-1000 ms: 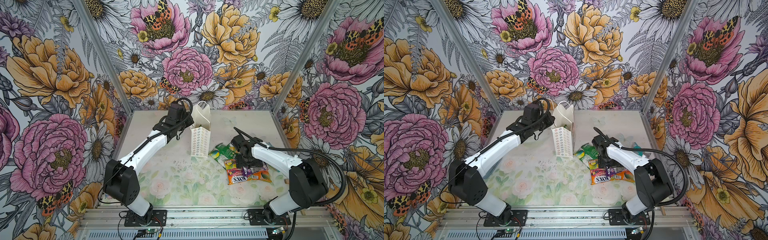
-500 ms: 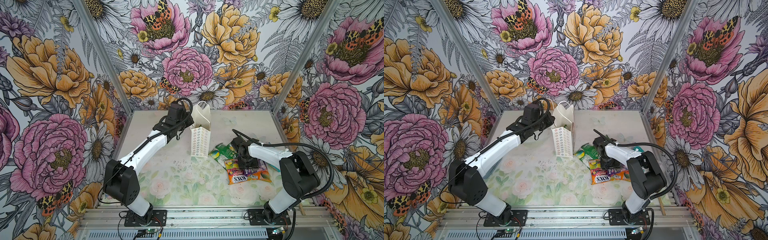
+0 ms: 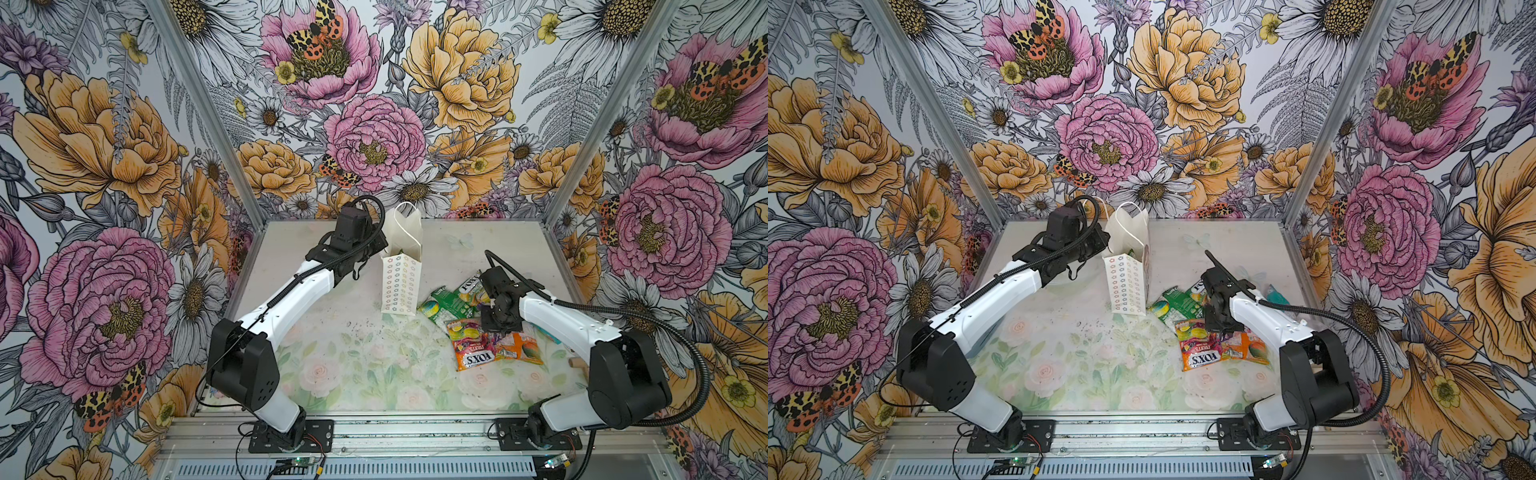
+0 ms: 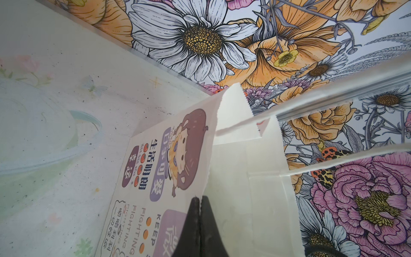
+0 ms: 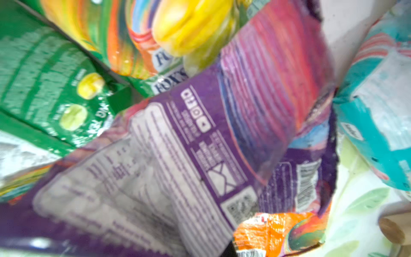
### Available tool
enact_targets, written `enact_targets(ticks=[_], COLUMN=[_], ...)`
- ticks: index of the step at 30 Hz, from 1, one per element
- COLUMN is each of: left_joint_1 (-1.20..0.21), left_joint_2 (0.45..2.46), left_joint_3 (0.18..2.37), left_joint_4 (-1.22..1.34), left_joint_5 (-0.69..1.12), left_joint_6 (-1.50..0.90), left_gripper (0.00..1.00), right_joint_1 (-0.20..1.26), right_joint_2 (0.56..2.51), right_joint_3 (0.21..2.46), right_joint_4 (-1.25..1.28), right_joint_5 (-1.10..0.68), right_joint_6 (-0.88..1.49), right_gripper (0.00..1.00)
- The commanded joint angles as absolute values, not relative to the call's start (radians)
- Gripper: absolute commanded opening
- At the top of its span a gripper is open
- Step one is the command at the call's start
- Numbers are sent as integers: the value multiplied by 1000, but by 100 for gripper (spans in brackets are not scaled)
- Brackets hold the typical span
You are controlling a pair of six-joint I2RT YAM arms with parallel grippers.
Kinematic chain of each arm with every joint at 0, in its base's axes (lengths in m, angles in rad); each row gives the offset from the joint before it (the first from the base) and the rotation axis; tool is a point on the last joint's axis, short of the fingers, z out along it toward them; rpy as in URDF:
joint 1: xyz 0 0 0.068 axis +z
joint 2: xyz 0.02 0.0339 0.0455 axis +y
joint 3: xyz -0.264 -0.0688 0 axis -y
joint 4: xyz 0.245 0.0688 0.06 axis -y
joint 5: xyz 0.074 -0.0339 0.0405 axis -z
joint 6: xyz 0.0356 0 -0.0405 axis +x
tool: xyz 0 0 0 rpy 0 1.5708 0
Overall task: Place the snacks into the paper bag
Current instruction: Pick up the snack.
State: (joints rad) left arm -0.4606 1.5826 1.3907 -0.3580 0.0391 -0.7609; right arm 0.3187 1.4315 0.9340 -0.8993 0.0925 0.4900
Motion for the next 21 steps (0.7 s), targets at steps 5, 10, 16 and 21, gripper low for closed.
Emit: enact_targets(ticks=[5,10,16,21], left_joint_1=[-466,-464,-465,-462], left_joint_2=[1607,1605,1590,1571], left_joint_3=[1401,1402,1395,1387], left_joint_4=[-341,-339,-341,-339], left_joint_5=[69,73,67,52], left_joint_6=[-778,-782,-784,-785], left_gripper=[0,0,0,0], right_joint_1=[296,290,286,287], right_joint_2=[1309,1285,1313,1374], right_joint_3=[1008,1131,1339,1552], right_joint_4=[-863,-863,-863,-861], right_joint_5=[-125,-265,-409,-515], right_joint_6=[434,406,382,387], right_gripper=[0,0,0,0])
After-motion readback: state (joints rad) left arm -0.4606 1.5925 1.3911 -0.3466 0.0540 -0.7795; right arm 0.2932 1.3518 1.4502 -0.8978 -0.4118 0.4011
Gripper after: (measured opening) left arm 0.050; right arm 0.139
